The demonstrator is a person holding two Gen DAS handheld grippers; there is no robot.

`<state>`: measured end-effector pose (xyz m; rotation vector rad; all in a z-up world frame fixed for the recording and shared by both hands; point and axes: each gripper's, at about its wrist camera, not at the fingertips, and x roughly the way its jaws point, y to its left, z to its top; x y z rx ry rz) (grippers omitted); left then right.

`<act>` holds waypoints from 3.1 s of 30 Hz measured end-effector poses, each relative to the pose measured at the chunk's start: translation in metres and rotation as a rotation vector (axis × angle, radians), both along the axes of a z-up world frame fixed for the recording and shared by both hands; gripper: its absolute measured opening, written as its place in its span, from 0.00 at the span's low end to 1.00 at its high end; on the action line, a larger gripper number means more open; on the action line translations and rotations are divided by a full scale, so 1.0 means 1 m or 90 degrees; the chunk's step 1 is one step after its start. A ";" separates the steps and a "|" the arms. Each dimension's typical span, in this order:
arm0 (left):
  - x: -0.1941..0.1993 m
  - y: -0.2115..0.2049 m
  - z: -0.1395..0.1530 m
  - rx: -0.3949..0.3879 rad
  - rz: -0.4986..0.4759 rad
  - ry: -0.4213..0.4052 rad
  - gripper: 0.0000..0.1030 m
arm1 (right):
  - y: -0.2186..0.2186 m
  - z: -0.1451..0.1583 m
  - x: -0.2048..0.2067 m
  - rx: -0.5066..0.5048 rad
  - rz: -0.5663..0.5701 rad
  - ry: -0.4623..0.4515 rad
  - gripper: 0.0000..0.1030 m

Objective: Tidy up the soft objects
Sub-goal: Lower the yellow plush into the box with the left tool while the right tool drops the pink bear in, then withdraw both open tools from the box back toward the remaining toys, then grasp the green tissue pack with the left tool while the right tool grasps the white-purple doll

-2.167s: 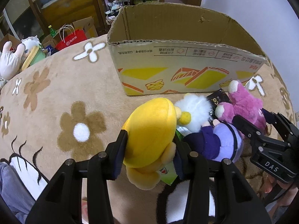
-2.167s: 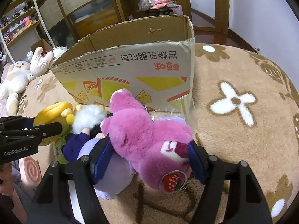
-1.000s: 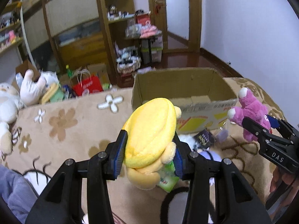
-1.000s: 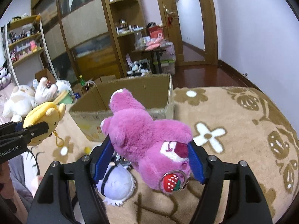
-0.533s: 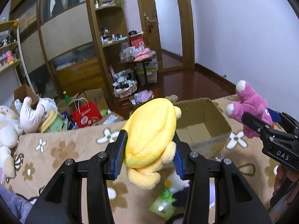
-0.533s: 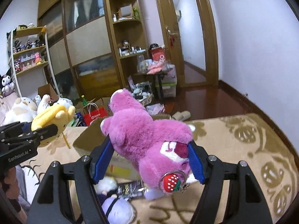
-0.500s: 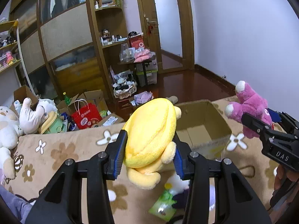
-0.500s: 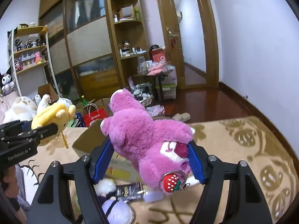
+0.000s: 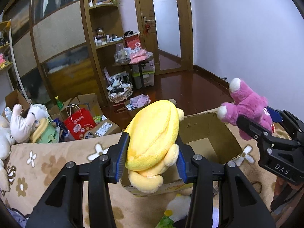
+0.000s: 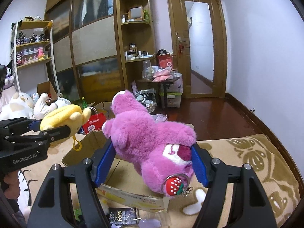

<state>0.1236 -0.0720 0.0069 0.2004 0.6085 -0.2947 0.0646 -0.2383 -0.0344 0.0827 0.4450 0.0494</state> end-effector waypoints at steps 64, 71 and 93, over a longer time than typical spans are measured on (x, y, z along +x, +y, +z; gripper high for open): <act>-0.018 0.042 -0.050 0.018 0.048 0.167 0.89 | 0.015 -0.041 -0.037 -0.021 0.020 0.113 0.99; -0.043 0.047 -0.046 0.011 0.046 0.193 0.89 | 0.028 -0.040 -0.061 -0.026 0.025 0.113 0.99; -0.068 0.048 -0.062 0.037 0.050 0.252 0.89 | 0.045 -0.061 -0.087 -0.046 0.025 0.148 0.99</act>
